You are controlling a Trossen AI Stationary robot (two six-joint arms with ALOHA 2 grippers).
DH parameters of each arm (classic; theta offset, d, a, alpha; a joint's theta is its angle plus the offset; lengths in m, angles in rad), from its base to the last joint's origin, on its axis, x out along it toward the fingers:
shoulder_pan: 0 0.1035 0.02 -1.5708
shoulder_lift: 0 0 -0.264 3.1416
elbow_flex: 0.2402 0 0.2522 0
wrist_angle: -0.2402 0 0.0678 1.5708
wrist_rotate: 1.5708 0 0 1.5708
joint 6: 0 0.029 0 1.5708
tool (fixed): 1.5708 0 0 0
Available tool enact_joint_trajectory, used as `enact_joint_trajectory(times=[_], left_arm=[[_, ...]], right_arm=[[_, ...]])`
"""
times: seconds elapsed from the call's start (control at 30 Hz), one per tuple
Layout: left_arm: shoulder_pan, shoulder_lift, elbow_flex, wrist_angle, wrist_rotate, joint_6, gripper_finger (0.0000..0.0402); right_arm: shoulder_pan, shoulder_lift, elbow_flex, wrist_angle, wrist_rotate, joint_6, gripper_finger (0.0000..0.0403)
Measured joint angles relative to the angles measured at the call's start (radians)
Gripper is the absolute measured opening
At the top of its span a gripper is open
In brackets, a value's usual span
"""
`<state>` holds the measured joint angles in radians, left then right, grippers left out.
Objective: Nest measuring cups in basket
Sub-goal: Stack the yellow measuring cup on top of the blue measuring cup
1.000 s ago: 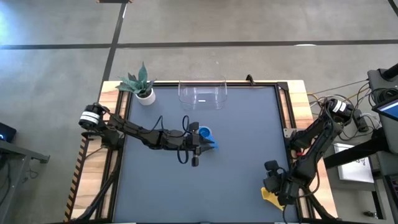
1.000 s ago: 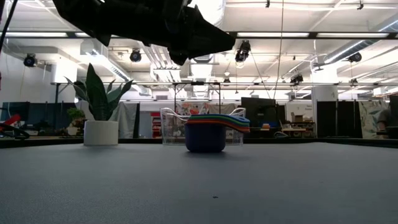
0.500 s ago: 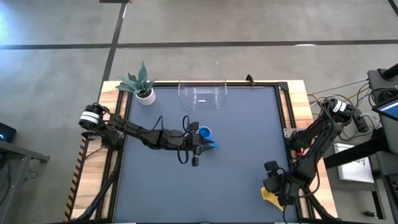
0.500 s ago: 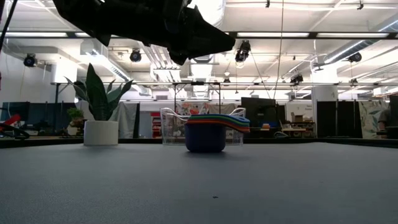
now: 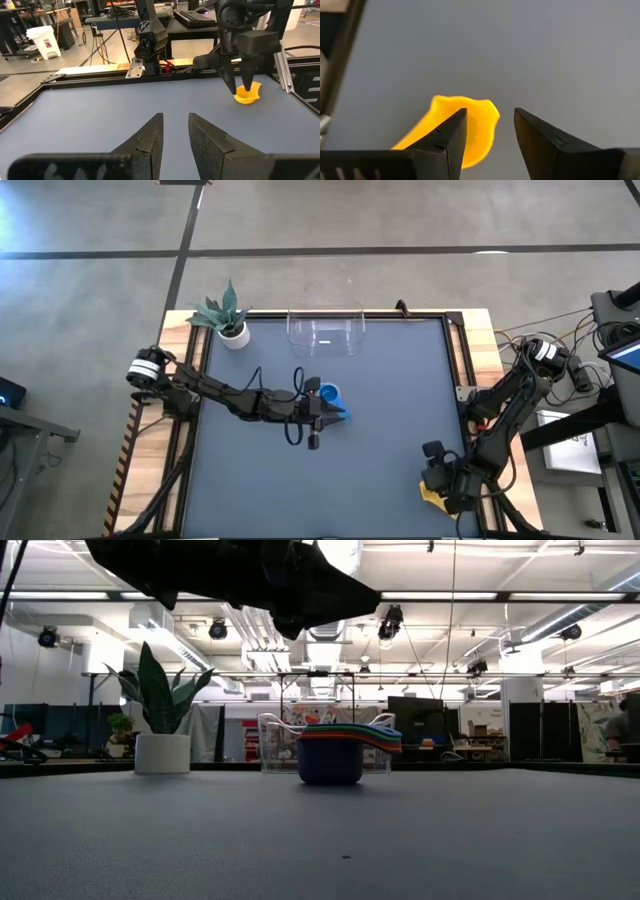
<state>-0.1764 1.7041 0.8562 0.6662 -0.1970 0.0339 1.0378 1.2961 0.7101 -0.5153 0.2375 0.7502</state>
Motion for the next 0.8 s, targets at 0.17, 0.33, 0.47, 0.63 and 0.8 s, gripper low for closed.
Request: enact_joint_trajectory(times=[0.17, 0.33, 0.47, 0.63, 0.8], left_arm=[[0.0, -0.002, 0.0, 0.0, 0.0, 0.009, 0.0075], [0.0, -0.002, 0.0, -0.001, -0.001, 0.009, 0.0075], [0.0, -0.002, 0.0, -0.001, -0.001, 0.009, 0.0075], [0.0, -0.002, 0.0, -0.001, -0.001, 0.009, 0.0075], [0.0, -0.002, 0.0, -0.001, -0.001, 0.009, 0.0075]], right_arm=[[0.0, 0.0, 0.0, 0.058, -0.004, 0.018, 0.0153], [0.0, 0.0, 0.001, 0.084, -0.027, 0.105, 0.0148], [0.0, 0.0, 0.002, 0.066, -0.059, 0.084, 0.015], [0.0, 0.0, 0.001, -0.014, -0.054, 0.16, 0.0148], [0.0, 0.0, -0.019, -0.02, -0.033, 0.204, 0.0146]])
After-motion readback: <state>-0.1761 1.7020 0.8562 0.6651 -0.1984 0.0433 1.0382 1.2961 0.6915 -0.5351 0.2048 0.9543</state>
